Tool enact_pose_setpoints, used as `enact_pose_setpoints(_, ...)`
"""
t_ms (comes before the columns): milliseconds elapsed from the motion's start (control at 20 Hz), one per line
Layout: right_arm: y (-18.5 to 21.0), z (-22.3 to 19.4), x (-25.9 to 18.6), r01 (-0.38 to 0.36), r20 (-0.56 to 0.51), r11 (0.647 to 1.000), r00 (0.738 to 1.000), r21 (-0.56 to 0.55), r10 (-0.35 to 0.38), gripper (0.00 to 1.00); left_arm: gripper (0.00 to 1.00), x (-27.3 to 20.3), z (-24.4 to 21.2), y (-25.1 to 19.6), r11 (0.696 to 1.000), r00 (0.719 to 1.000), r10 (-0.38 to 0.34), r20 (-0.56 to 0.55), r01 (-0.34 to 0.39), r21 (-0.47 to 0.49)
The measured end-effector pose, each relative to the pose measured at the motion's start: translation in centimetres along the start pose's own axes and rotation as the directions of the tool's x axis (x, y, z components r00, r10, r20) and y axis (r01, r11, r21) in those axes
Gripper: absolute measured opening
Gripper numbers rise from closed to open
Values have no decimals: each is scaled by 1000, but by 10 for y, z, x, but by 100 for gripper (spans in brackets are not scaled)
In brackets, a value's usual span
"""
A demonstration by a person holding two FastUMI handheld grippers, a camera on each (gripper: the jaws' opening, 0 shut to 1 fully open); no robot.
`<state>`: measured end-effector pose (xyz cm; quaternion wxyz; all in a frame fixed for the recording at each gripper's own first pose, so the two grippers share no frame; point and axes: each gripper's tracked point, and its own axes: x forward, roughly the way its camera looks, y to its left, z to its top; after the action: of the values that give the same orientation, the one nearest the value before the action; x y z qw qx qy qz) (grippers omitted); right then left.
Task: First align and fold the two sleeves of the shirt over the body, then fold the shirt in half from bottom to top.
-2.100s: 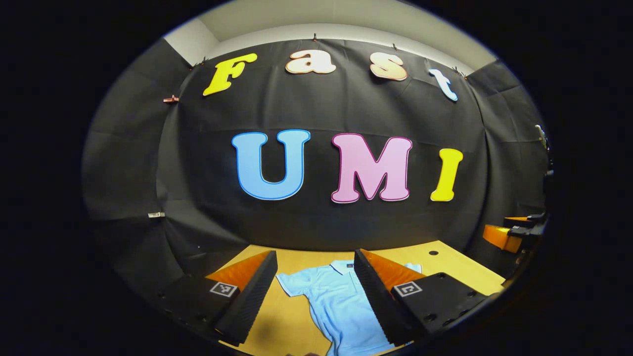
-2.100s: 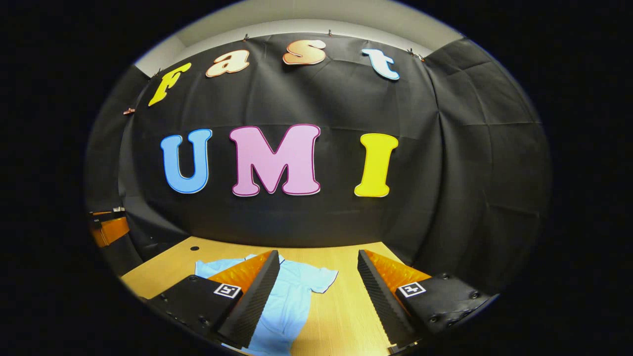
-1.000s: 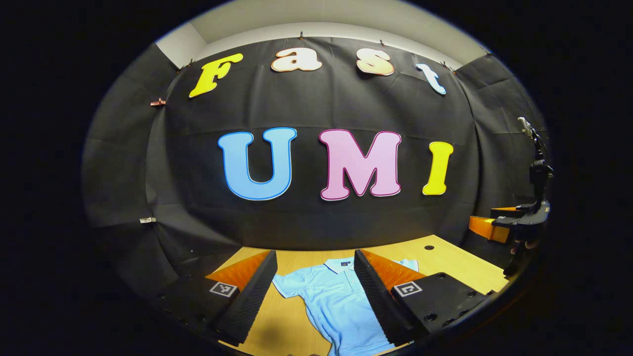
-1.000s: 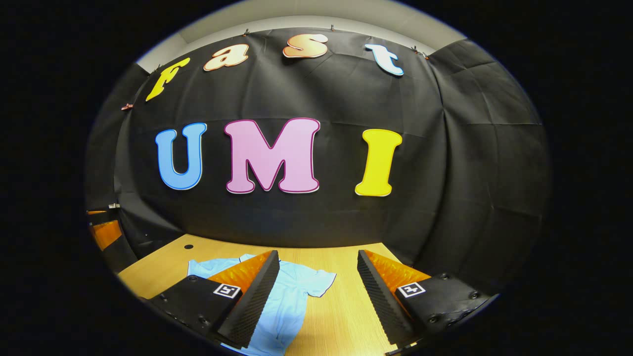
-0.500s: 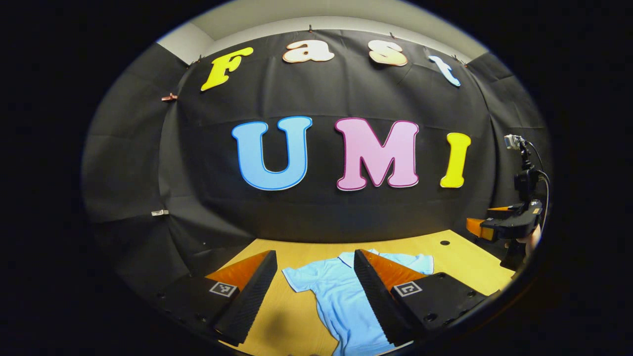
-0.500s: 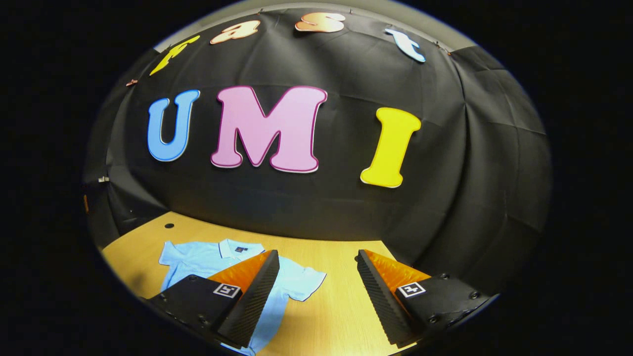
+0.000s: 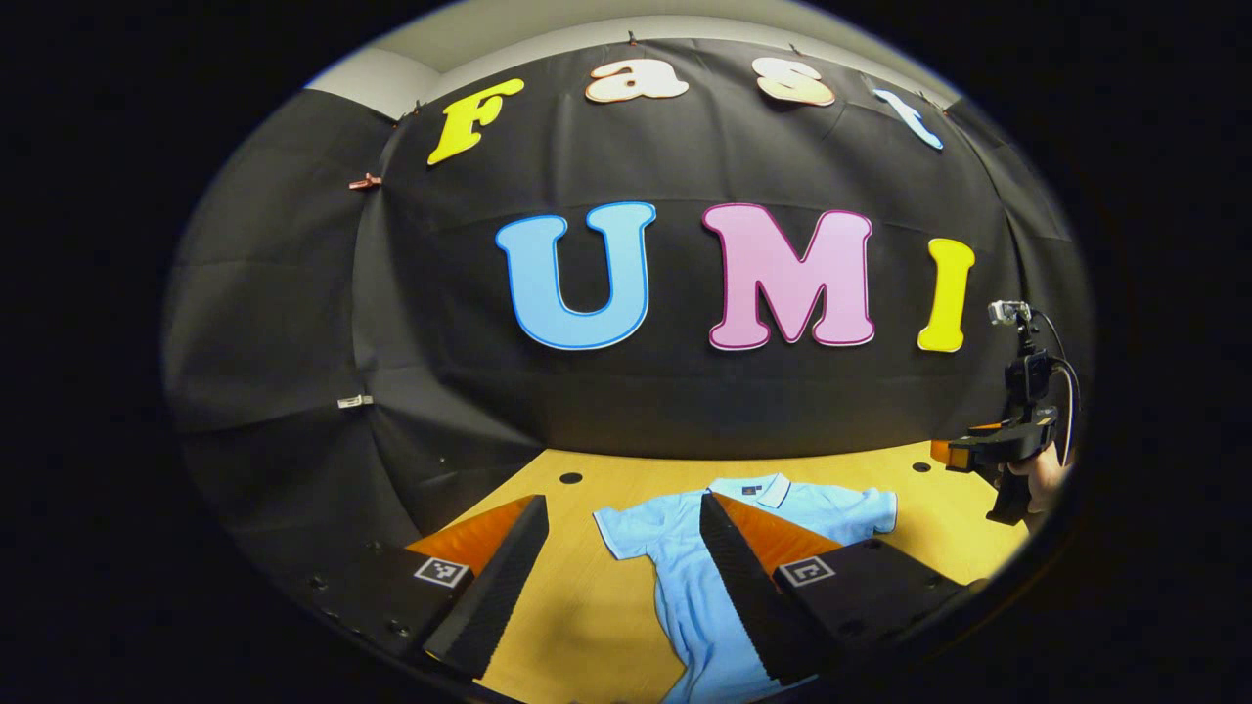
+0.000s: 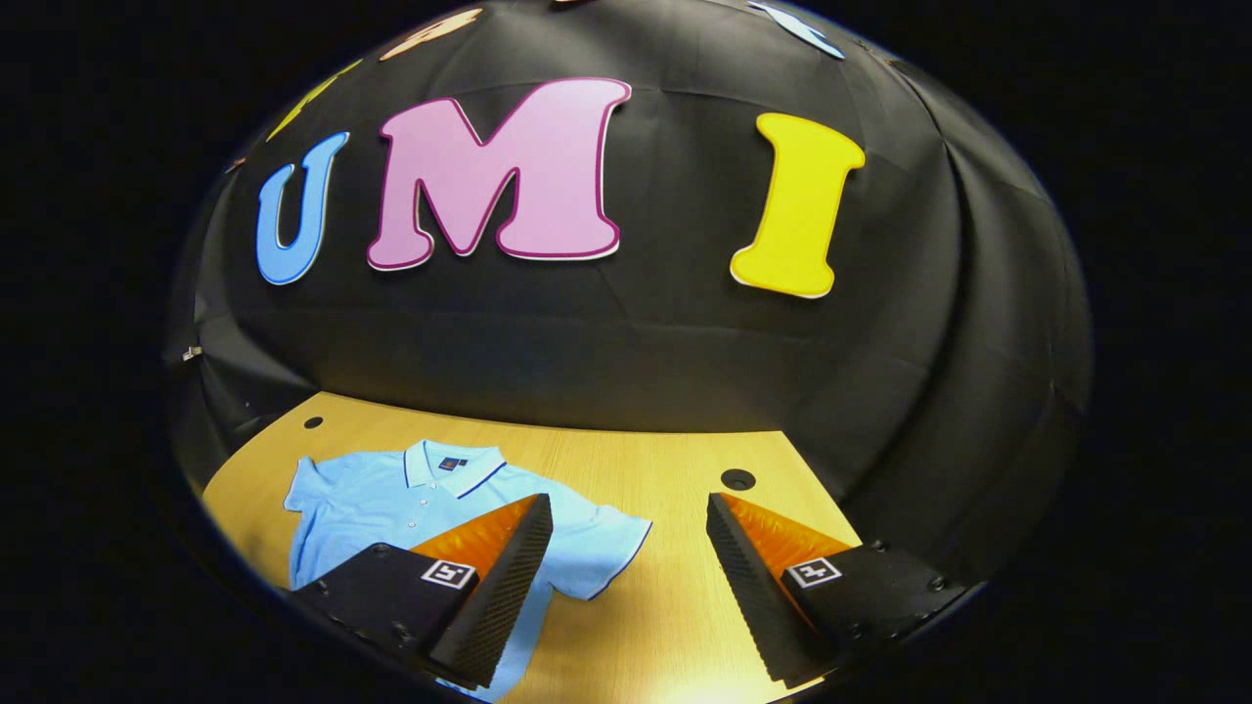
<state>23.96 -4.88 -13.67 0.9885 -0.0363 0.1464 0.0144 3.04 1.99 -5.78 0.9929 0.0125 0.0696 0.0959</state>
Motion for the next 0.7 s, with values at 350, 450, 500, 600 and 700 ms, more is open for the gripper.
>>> enact_pose_setpoints(350, 3, -44, 65, -28, -129, 1000, 991, 1, 28, 99, 99, 12, -20, -24, 1000, 998, -5, -68, 6, 2)
enact_pose_setpoints(450, 5, -56, 83, -37, -165, 999, 986, 5, 37, 99, 99, 24, -25, -34, 1000, 996, -19, -88, 20, 10)
enact_pose_setpoints(500, 5, -64, 92, -39, -182, 999, 983, 3, 39, 99, 99, 28, -24, -38, 1000, 996, -24, -90, 25, 15)
enact_pose_setpoints(600, 3, -77, 108, -42, -224, 999, 974, 5, 42, 99, 98, 38, -22, -41, 999, 995, -24, -93, 26, 19)
enact_pose_setpoints(700, 1, -90, 127, -42, -265, 999, 963, 6, 42, 99, 98, 44, -22, -44, 1000, 995, -25, -99, 26, 9)
